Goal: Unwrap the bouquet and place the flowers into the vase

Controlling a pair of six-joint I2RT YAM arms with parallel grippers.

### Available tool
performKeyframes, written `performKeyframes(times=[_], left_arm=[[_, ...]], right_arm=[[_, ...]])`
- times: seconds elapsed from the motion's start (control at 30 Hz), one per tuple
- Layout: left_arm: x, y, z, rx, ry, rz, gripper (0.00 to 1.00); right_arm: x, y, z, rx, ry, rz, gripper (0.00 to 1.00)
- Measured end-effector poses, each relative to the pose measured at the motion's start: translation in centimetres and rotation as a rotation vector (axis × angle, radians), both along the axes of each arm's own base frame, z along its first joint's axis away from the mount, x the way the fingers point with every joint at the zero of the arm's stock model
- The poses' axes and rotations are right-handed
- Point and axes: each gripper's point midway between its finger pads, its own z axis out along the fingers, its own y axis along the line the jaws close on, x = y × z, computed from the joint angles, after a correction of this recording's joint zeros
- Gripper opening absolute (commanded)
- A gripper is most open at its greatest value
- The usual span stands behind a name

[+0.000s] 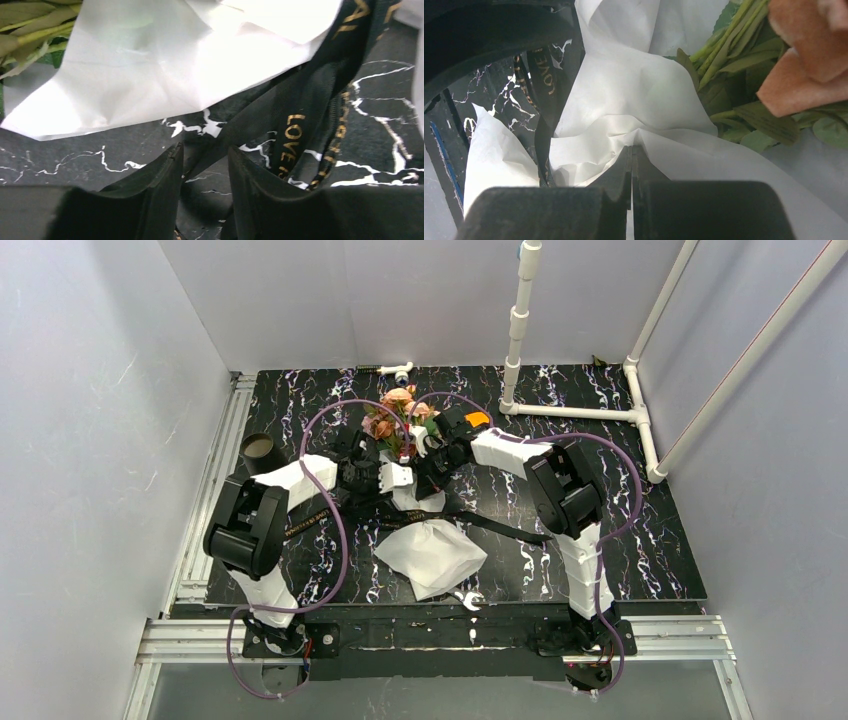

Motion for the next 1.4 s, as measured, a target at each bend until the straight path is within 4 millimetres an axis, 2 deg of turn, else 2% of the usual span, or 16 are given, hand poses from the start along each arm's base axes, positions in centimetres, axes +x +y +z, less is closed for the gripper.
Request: performKeyframes(times=[0.1, 0.27, 0.47, 0.57, 0.6, 0.67, 0.73, 0.9, 1.07, 1.27, 1.4], left_arm=[[0.6, 0.6, -0.1, 0.042, -0.012, 0.005, 0.00], [1.2, 2.4, -0.2, 0.096, 0.000, 0.116, 0.00], [4.0, 7.8, 0.6, 0.148, -0.010, 0.537, 0.00], [5.1, 9.9, 1.2, 0.167, -0.071, 0.699, 0.40], [5.1, 10.1, 1.3, 0.171, -0.078, 0.713, 0.50], [4.8, 9.9, 1.5, 0.155, -0.076, 0.714, 0.58], [4.2, 9.1, 1.8, 0.117, -0.069, 0.663, 0.60], [1.5, 5.8, 3.0, 0.013, -0.045, 0.356, 0.61], [-0.8, 3.2, 2.7, -0.015, 0.009, 0.069, 0.58], [-0.8, 0.7, 2.0, -0.031, 0.030, -0.147, 0.56], [-1.2, -0.6, 0.9, -0.013, 0.033, -0.270, 0.53]], right_arm=[[0.0, 0.0, 0.0, 0.001, 0.000, 0.000, 0.01], [0.0, -0.1, 0.0, 0.000, 0.000, -0.002, 0.01], [0.0, -0.2, 0.1, 0.000, -0.002, -0.003, 0.01], [0.0, -0.2, 0.0, 0.000, -0.002, -0.004, 0.01], [0.0, -0.2, 0.1, 0.001, -0.002, -0.004, 0.01], [0.0, -0.2, 0.0, 0.000, -0.001, -0.005, 0.01], [0.1, -0.3, 0.0, 0.000, 0.000, -0.006, 0.01], [0.1, -0.3, 0.0, -0.001, 0.002, -0.007, 0.01], [0.1, -0.3, 0.1, -0.002, 0.002, -0.007, 0.01], [0.1, -0.3, 0.1, -0.001, 0.003, -0.007, 0.01], [0.1, -0.3, 0.1, -0.002, 0.004, -0.007, 0.01]])
